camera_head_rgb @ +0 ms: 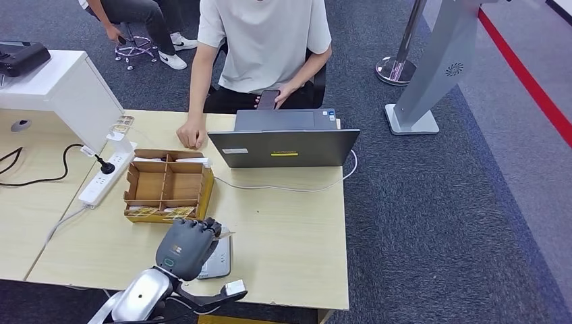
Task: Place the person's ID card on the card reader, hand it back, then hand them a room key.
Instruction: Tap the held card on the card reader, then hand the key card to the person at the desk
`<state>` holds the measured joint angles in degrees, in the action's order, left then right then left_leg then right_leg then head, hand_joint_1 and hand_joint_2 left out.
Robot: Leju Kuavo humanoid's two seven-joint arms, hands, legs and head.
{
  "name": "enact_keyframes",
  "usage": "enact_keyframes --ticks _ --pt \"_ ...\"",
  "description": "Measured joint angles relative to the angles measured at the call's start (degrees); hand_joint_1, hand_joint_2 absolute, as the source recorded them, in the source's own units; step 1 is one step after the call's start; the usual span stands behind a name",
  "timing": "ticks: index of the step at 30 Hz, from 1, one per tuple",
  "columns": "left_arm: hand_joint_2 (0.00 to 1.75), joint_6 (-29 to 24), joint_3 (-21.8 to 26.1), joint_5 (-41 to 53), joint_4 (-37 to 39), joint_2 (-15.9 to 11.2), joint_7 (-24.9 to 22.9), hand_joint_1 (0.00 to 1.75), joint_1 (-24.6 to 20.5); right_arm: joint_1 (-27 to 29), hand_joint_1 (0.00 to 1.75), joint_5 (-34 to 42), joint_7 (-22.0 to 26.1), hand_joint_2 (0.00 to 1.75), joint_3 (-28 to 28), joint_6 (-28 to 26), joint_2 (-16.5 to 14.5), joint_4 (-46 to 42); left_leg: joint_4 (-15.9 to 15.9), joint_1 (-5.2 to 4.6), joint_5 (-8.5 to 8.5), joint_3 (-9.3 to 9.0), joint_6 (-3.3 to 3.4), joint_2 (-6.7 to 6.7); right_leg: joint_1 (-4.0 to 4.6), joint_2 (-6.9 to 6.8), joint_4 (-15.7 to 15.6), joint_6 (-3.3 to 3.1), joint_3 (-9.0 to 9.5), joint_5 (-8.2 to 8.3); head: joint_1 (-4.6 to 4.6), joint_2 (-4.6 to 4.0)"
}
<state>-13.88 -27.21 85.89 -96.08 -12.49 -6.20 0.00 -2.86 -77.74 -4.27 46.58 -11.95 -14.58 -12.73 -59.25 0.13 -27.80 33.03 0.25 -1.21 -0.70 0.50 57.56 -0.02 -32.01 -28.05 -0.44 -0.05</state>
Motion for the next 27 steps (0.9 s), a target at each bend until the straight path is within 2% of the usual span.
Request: enact_keyframes --ticks 4,9,12,15,18,22,27 --pt "1.75 -8.19 3.60 0.86 -3.56 0.82 1.31 1.75 -1.50 -0.02 0.00 -1.65 0.51 1.75 -0.01 0.14 -0.07 0.02 0.00 0.00 0.00 0.01 0.00 0.00 0.00 0.00 0.00 0.00 -0.03 0.00 0.00 0.00" --pt "1.75 -9.26 9.63 0.73 -3.99 0.92 1.91 1.75 -7.29 -0.11 0.00 -3.82 0.73 1.75 -0.60 0.49 -0.06 0.09 0.00 0.04 0.06 0.04 -0.03 -0.05 0.01 -0.05 0.00 -0.02 -0.06 0.01 0.01 0.01" --pt "1.75 -7.69 14.20 -1.79 2.20 -0.04 2.35 1.75 -14.91 -0.28 0.00 -4.96 0.82 1.75 -1.26 1.00 -0.06 0.16 0.00 0.05 0.19 0.06 -0.15 -0.13 0.01 -0.12 0.07 -0.14 -0.10 0.09 0.05 0.01" --pt "1.75 -7.90 18.88 -2.68 12.90 -1.56 2.86 1.75 -23.09 -0.44 0.00 -5.54 0.85 1.75 -1.67 1.22 -0.06 0.19 0.00 0.05 0.28 0.07 -0.24 -0.07 0.02 -0.06 0.18 -0.22 -0.19 0.17 0.03 0.00" --pt "1.75 -8.03 21.79 -1.45 22.47 -2.36 2.74 1.75 -28.86 -0.46 0.00 -5.68 0.84 1.75 -2.05 1.45 -0.06 0.20 0.00 0.05 0.30 0.08 -0.26 -0.06 0.01 -0.02 0.23 -0.22 -0.23 0.18 0.02 -0.01" --pt "1.75 -8.02 22.98 -0.12 29.47 -2.40 2.27 1.75 -32.60 -0.52 0.00 -5.68 0.90 1.75 -2.38 1.59 -0.06 0.20 -0.01 0.04 0.29 0.15 -0.26 -0.08 0.01 -0.03 0.23 -0.21 -0.26 0.17 0.01 0.01" --pt "1.75 -7.86 23.15 0.53 33.09 -1.92 2.07 1.75 -34.16 -0.68 0.00 -5.68 0.90 1.75 -2.52 1.73 -0.06 0.20 -0.01 0.02 0.28 0.24 -0.25 -0.08 0.01 -0.03 0.20 -0.20 -0.35 0.16 0.00 -0.01"
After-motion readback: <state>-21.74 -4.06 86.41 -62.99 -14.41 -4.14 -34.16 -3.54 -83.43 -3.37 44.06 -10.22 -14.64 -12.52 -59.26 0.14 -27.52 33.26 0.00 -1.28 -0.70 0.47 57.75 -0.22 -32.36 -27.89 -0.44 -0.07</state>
